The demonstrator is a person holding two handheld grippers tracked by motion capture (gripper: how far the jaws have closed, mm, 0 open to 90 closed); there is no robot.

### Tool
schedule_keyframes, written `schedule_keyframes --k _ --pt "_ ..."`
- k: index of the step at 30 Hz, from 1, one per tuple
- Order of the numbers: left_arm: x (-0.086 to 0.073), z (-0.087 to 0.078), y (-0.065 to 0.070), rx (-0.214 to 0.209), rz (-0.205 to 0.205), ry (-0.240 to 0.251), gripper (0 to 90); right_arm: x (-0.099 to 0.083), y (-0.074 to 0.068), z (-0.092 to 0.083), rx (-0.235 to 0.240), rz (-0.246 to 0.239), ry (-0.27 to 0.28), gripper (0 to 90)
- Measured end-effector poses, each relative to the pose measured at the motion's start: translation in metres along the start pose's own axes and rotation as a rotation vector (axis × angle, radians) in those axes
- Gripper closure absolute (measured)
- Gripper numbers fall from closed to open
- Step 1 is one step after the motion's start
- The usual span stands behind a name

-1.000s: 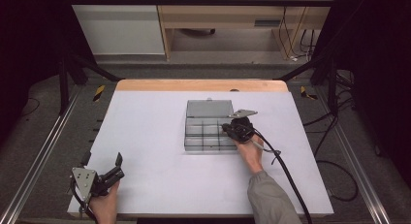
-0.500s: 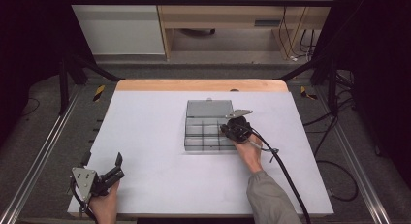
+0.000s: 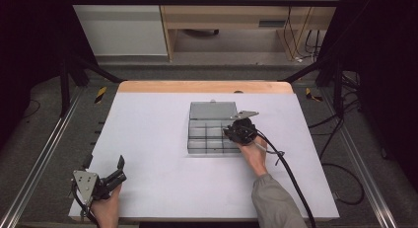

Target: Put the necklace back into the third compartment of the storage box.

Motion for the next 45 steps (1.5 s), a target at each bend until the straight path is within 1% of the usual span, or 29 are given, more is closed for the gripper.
schedule_keyframes --k 1,7,11,17,20,25,27,29,32,34,35,37,39,40,41,42,43,45 --pt "0.000 0.000 0.000 0.000 0.001 0.000 2.4 0.000 0.000 -0.001 0.003 0.011 -0.005 67.1" --pt "0.000 0.000 0.000 0.000 0.001 -0.001 2.4 0.001 -0.001 -0.004 0.018 0.018 0.009 61.8" --pt "0.000 0.000 0.000 0.000 0.001 -0.001 2.4 0.004 -0.004 -0.011 0.026 0.004 0.024 61.6" --pt "0.000 0.000 0.000 0.001 0.003 -0.002 2.4 0.005 -0.008 -0.022 0.036 -0.025 0.025 59.7" --pt "0.000 0.000 0.000 0.001 0.004 -0.003 2.4 0.005 -0.009 -0.029 0.035 -0.030 0.031 59.2" --pt "0.000 0.000 0.000 0.001 0.005 -0.003 2.4 0.003 -0.010 -0.042 0.046 -0.029 0.047 54.5" --pt "0.000 0.000 0.000 0.001 0.005 -0.003 2.4 0.001 -0.010 -0.046 0.051 -0.034 0.051 49.2" --pt "0.000 0.000 0.000 0.000 0.005 -0.003 2.5 0.000 -0.010 -0.049 0.044 -0.042 0.046 46.0" --pt "0.000 0.000 0.000 0.000 0.004 -0.003 2.5 -0.001 -0.011 -0.057 0.021 -0.051 0.044 40.1" --pt "0.000 0.000 0.000 0.000 0.004 -0.003 2.4 0.000 -0.013 -0.064 0.014 -0.057 0.062 36.1" --pt "0.000 0.000 0.000 0.000 0.004 -0.003 2.4 0.000 -0.014 -0.073 0.009 -0.057 0.099 34.2" --pt "0.000 0.000 0.000 0.000 0.005 -0.004 2.4 0.000 -0.014 -0.076 0.006 -0.058 0.105 32.9" --pt "0.000 0.000 0.001 0.001 0.007 -0.005 2.3 -0.003 -0.014 -0.084 -0.006 -0.054 0.116 30.2" --pt "0.000 0.000 0.001 0.000 0.007 -0.005 2.3 -0.007 -0.013 -0.092 -0.024 -0.055 0.121 27.6" --pt "0.000 0.000 0.001 0.001 0.007 -0.005 2.3 -0.007 -0.013 -0.092 -0.024 -0.055 0.121 27.6" --pt "0.000 0.000 0.001 0.001 0.007 -0.005 2.3 -0.008 -0.013 -0.096 -0.028 -0.050 0.135 27.1" --pt "0.000 0.000 0.001 0.000 0.007 -0.006 2.3 -0.013 -0.012 -0.106 -0.040 -0.040 0.160 24.9" --pt "0.000 0.000 0.001 0.001 0.008 -0.005 2.3 -0.015 -0.012 -0.109 -0.045 -0.037 0.165 24.0"
Point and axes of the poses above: each handheld gripper's, and its own axes: z roughly forward along the jaws, x roughly out of its top, y roughly to its right, the point moved 9 cm from there along z, roughly forward along the jaws, and after that the axes turned 11 degrees about -y, right-handed, at the moved point
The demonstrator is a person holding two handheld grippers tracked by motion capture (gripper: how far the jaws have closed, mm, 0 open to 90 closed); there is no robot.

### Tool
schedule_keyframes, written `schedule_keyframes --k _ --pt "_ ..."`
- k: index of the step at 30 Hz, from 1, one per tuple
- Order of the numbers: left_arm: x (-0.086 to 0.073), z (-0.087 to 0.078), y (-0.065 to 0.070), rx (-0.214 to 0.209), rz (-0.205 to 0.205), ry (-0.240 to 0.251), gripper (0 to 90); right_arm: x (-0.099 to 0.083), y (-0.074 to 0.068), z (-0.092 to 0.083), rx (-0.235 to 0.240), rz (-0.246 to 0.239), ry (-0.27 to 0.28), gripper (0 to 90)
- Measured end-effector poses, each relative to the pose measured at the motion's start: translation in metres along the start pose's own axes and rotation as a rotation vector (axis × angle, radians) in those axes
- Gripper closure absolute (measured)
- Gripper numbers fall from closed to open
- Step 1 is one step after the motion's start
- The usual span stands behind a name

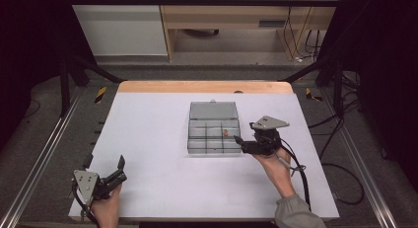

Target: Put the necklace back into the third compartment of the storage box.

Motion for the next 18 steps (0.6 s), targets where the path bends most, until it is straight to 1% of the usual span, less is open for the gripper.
schedule_keyframes --k 2,3,5,6,8,10,11,13,14,16,18 --pt "0.000 0.000 0.000 0.000 0.001 0.000 2.3 -0.004 0.001 -0.010 -0.025 0.003 0.023 21.1" --pt "0.000 0.000 0.000 0.000 0.001 0.000 2.3 -0.009 0.002 -0.018 -0.043 0.010 0.036 17.6" --pt "0.000 0.000 0.000 0.000 0.000 0.000 2.3 -0.011 0.002 -0.020 -0.048 0.015 0.045 15.8" --pt "0.000 0.000 0.000 0.000 0.001 0.000 2.2 -0.014 0.002 -0.025 -0.056 0.024 0.060 13.9" --pt "0.000 0.000 0.000 0.001 0.001 0.000 2.2 -0.019 0.002 -0.031 -0.075 0.033 0.075 10.3" --pt "0.000 0.000 0.000 0.001 0.001 0.000 2.2 -0.027 0.003 -0.038 -0.096 0.046 0.099 7.9" --pt "0.000 0.000 0.000 0.001 0.000 0.001 2.1 -0.034 0.004 -0.042 -0.107 0.064 0.116 5.5" --pt "0.000 0.000 0.000 0.001 -0.001 0.001 2.1 -0.042 0.006 -0.047 -0.126 0.081 0.140 4.4" --pt "0.000 0.000 0.000 0.001 -0.001 0.001 2.1 -0.042 0.006 -0.047 -0.126 0.081 0.140 4.4" --pt "0.000 0.000 0.000 0.001 -0.001 0.002 2.0 -0.051 0.010 -0.053 -0.153 0.102 0.178 3.6" --pt "0.000 0.000 0.000 0.001 -0.001 0.002 1.9 -0.059 0.013 -0.058 -0.166 0.123 0.212 3.1"
Point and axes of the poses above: each handheld gripper's, and its own axes: z roughly forward along the jaws, x roughly out of its top, y roughly to its right, the point moved 9 cm from there along z, roughly forward along the jaws, and after that the axes turned 11 degrees about -y, right-handed, at the moved point
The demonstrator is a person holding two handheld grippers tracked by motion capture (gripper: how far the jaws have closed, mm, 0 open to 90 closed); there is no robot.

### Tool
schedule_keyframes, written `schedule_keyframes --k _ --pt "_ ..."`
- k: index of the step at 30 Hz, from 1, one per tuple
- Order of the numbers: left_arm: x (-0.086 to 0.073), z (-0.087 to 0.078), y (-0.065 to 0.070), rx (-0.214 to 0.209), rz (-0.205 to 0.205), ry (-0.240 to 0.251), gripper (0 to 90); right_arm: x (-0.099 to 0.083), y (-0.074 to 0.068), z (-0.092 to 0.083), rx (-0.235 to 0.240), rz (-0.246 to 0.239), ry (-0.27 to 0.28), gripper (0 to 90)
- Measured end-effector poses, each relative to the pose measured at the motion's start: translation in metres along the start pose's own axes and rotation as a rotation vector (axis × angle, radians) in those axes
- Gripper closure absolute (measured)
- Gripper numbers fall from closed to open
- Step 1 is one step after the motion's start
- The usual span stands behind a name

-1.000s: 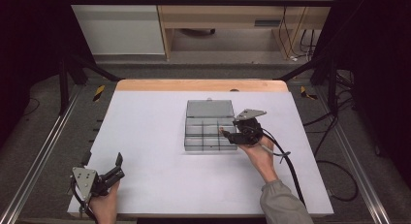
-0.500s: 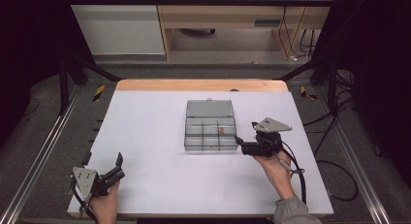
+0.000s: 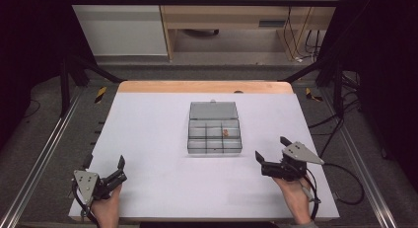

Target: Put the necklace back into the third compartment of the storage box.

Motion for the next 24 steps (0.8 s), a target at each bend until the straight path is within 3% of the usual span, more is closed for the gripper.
schedule_keyframes --k 4,12,17,24 --pt "0.000 0.000 0.000 0.000 -0.001 0.001 1.6 -0.018 0.014 -0.012 -0.056 0.063 0.068 3.1" --pt "0.000 0.000 -0.001 0.000 -0.005 0.003 1.2 -0.041 0.025 -0.020 -0.123 0.089 0.137 3.1" --pt "0.000 0.000 0.000 0.001 -0.004 0.004 0.9 -0.050 0.028 -0.024 -0.139 0.117 0.174 3.1" --pt "0.000 0.000 0.000 0.000 -0.005 0.004 0.4 -0.060 0.027 -0.022 -0.134 0.123 0.173 3.3"
Point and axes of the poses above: each handheld gripper's, and its own axes: z roughly forward along the jaws, x roughly out of its top, y roughly to its right, the point moved 9 cm from there along z, roughly forward along the jaws, and after that the axes turned 11 degrees about -y, right-handed, at the moved point
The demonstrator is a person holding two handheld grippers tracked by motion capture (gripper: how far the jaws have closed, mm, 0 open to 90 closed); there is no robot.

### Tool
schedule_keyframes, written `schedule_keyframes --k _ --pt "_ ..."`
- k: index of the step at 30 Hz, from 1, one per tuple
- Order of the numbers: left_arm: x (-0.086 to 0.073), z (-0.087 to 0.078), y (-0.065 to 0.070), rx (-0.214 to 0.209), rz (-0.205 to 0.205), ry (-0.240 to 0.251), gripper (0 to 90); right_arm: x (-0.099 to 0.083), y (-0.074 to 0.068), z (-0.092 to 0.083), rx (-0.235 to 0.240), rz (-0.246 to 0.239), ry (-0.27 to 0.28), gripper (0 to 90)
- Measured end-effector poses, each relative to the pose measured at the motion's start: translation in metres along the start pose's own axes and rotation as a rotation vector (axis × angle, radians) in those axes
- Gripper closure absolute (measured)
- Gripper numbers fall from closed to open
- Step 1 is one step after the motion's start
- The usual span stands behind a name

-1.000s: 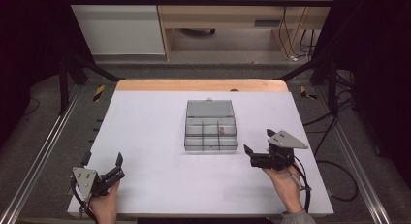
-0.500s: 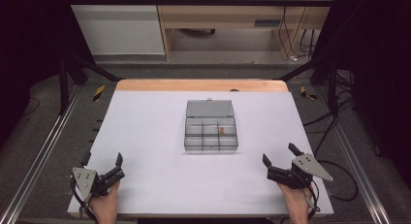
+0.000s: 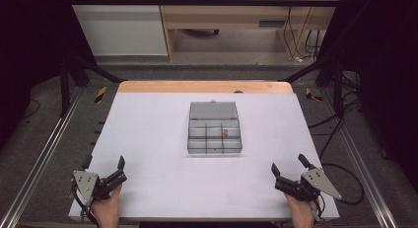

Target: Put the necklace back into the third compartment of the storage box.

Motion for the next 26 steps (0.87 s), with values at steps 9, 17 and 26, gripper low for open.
schedule_keyframes --k 9,17,26 --pt "0.0000 0.0001 0.0000 0.000 0.000 -0.001 0.5 -0.0035 0.0009 0.0016 0.020 0.019 0.023 3.2" --pt "0.0000 0.0000 -0.0002 0.000 -0.002 0.000 0.2 -0.0032 0.0037 -0.0003 0.023 0.033 0.033 3.4" --pt "0.0000 -0.0001 -0.0004 0.000 -0.004 0.001 0.0 -0.0043 0.0011 0.0015 0.016 0.002 0.018 3.6"
Point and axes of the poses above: each handheld gripper's, and its own axes: z roughly forward along the jaws, x roughly out of its top, y roughly to its right, the point moved 9 cm from there along z, roughly forward along the jaws, and after that the axes turned 11 degrees about -y, right-handed, at the moved point
